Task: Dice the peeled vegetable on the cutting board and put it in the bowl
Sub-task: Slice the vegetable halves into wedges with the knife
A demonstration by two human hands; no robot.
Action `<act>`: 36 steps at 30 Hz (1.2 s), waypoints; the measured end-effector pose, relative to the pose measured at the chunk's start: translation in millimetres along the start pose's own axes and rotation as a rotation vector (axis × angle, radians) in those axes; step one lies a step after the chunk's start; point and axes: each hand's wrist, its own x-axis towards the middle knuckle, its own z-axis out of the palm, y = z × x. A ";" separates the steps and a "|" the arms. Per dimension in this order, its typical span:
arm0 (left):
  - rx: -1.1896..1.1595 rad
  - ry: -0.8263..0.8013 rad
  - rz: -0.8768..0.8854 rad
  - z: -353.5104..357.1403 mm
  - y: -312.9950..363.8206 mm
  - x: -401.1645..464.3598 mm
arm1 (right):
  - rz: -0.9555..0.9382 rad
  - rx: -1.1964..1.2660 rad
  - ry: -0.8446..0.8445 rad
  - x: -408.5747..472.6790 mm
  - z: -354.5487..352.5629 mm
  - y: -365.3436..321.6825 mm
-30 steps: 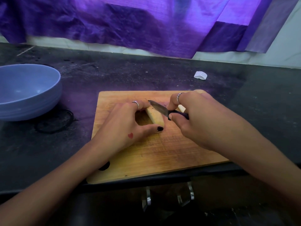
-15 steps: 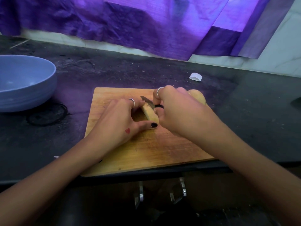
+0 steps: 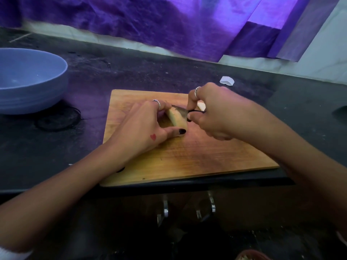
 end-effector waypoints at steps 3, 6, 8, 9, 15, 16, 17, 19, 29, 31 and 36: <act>-0.009 -0.002 0.000 -1.1 1.5 -1.9 | -0.016 -0.011 0.022 1.2 8.2 0.9; -0.020 -0.012 -0.008 0.0 3.2 -2.3 | -0.033 0.005 0.035 -7.2 11.6 4.6; -0.015 -0.024 -0.003 2.1 2.2 -0.7 | -0.032 0.008 0.033 -10.5 10.6 5.9; -0.010 -0.025 -0.001 3.1 1.8 -0.2 | -0.031 0.007 0.034 -11.5 9.7 5.8; -0.005 -0.063 -0.016 7.9 -4.2 2.5 | -0.027 0.006 0.055 -10.0 14.4 9.0; 0.003 -0.072 -0.003 8.6 -4.6 2.8 | -0.023 0.020 0.066 -10.9 15.8 12.2; 0.011 -0.077 0.016 9.4 -5.0 3.1 | -0.022 0.035 0.076 -11.8 16.7 15.0; 0.020 -0.099 0.062 9.0 -3.2 2.3 | -0.029 0.057 0.082 -12.2 16.3 20.1; 0.072 -0.143 0.191 9.7 -2.3 2.9 | -0.057 0.045 0.058 -13.4 11.2 16.5; 0.071 -0.138 0.197 10.3 -4.4 3.4 | -0.058 0.021 0.063 -13.5 11.7 14.4; 0.046 -0.120 0.190 10.1 -6.3 1.8 | -0.045 -0.013 -0.004 -15.1 3.6 12.6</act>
